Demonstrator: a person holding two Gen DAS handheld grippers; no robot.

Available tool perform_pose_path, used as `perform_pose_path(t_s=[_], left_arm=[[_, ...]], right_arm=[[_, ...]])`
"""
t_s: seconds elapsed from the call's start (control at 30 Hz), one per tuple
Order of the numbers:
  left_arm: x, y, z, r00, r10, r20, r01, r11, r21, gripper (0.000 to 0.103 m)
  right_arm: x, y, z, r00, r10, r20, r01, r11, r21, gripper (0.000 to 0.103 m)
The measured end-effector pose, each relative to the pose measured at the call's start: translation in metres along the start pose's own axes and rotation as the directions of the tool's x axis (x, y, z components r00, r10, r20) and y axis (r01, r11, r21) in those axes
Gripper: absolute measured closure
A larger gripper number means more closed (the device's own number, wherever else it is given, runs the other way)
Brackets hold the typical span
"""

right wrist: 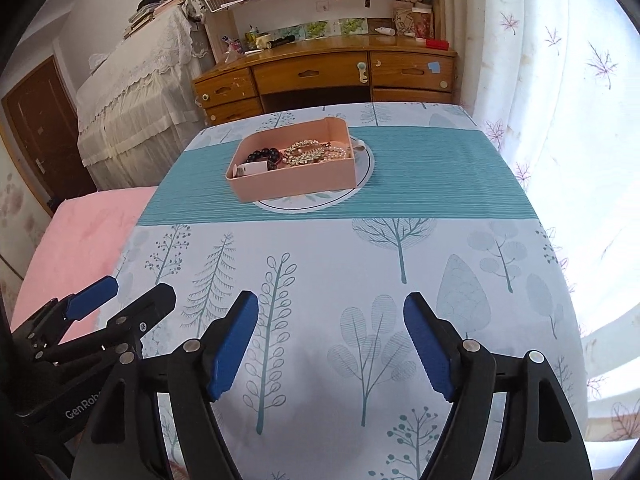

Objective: Organize jewelry

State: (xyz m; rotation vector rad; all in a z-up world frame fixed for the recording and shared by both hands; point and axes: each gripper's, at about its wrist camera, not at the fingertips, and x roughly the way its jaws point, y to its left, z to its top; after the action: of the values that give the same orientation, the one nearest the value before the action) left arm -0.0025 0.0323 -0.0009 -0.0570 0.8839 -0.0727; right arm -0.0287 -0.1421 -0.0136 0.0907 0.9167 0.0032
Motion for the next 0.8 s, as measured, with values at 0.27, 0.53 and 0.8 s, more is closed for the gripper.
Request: perform_pose_path(t_s=[0.27,0.53,0.8], left_arm=[[-0.011,-0.006,-0.003,0.999,0.031,0.022,-0.032,0.999,0.02,0.026],[-0.017,-0.008,-0.003,0.999,0.042,0.034,-0.043,0.999,0.026,0.026],[-0.022,-0.007,-0.003,0.998,0.049,0.042,-0.05,0.998,0.027,0.026]], right_arm=[[-0.009,-0.003,-0.003,1.0,-0.004,0.019,0.004,1.0,0.01,0.027],[-0.015,-0.004,-0.001,0.999,-0.015,0.032,0.014,1.0,0.017,0.027],[-0.02,-0.003,-0.001,0.999,-0.02,0.041,0.02,1.0,0.012,0.027]])
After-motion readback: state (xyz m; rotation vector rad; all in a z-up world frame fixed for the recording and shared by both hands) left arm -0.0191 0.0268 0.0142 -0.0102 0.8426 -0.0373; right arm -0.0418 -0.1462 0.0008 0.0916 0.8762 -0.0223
